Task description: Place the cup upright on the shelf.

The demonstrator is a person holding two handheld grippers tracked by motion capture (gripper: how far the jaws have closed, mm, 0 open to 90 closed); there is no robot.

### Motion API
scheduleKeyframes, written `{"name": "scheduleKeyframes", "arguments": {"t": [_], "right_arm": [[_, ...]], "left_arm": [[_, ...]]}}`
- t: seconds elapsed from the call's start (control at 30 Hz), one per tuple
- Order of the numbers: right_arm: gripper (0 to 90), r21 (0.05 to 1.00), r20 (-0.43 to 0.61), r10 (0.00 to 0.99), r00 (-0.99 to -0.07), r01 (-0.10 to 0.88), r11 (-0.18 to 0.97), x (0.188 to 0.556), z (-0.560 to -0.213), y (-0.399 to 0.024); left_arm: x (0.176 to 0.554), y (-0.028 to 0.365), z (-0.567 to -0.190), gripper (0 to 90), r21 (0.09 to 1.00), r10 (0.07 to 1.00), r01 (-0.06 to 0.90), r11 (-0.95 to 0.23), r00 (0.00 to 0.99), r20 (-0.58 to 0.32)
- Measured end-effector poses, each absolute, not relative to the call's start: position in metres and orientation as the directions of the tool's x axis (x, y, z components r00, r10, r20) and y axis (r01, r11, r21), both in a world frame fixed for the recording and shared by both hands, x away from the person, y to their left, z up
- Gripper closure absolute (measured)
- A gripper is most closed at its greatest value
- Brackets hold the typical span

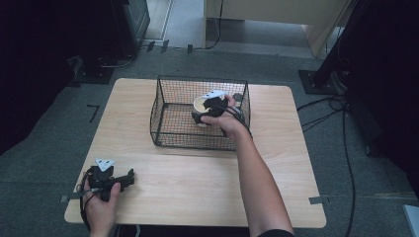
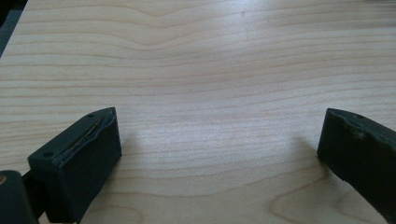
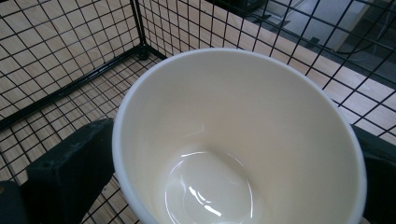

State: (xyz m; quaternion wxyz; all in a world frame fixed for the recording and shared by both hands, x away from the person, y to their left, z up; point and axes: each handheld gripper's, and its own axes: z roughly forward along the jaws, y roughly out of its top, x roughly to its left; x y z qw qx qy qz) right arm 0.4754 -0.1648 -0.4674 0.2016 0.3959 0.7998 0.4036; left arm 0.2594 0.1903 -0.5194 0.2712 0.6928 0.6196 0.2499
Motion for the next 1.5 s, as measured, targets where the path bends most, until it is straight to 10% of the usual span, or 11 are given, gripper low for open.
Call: {"name": "scheduleKeyframes", "arguments": {"t": [1.5], "right_arm": [[0.0,0.935,0.014,0.790,-0.612,0.288,0.207,0.386,-0.368,-0.174]], "left_arm": [[0.259,0.190,-0.520,0.0,0.687,0.994,0.722,-0.082,0.105,0.009]]}}
